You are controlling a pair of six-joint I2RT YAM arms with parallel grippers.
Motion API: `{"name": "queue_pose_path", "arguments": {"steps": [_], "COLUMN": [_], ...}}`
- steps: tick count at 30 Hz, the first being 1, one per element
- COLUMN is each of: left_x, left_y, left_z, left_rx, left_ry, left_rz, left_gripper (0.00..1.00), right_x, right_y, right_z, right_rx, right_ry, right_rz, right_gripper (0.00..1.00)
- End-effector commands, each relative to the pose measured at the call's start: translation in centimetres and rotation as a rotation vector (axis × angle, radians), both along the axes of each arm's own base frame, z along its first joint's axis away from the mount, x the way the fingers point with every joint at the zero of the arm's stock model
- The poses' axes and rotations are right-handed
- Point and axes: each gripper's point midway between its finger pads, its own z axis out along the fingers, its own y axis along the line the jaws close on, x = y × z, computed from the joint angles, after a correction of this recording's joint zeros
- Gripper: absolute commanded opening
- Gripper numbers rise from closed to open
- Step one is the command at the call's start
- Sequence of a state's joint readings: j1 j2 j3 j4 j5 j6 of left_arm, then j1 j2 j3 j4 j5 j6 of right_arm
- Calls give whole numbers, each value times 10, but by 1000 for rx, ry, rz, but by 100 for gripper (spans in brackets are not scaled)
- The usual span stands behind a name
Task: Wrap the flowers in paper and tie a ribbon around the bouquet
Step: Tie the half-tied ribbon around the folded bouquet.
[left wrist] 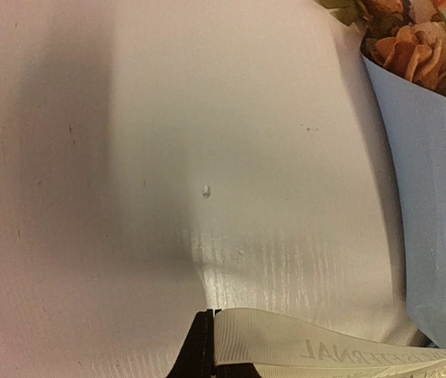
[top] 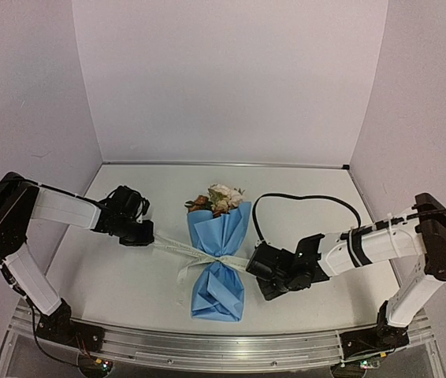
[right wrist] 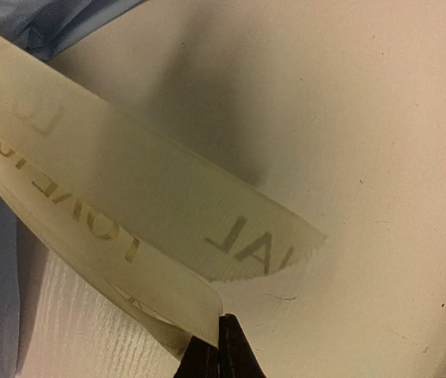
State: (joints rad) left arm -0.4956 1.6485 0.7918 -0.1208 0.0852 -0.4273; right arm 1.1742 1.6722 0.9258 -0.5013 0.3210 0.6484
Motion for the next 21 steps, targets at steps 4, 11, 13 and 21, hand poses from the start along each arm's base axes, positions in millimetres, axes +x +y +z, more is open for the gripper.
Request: {"name": "queue_pose_path", "arguments": {"steps": [4,11,13,21], "left_x": [14,15,15,14], "left_y": [41,57,54,55], "left_z": [5,4,7,9], "left_rx": [9,-35,-47,-43], "left_ry": [9,33,31,17], "left_rz": [164,214,198,185], "left_gripper": [0,0,0,0], "right_x": [-14,-12,-12,-11], "right_y": [-36,-45,-38,-33], "right_z": [-15,-16,-15,-20], "right_rx": [-116,-131,-108,-70], "right_ry": [27,4,10,29], "right_rz": [-46,-61,-50,-74], "right_gripper": [0,0,0,0]}}
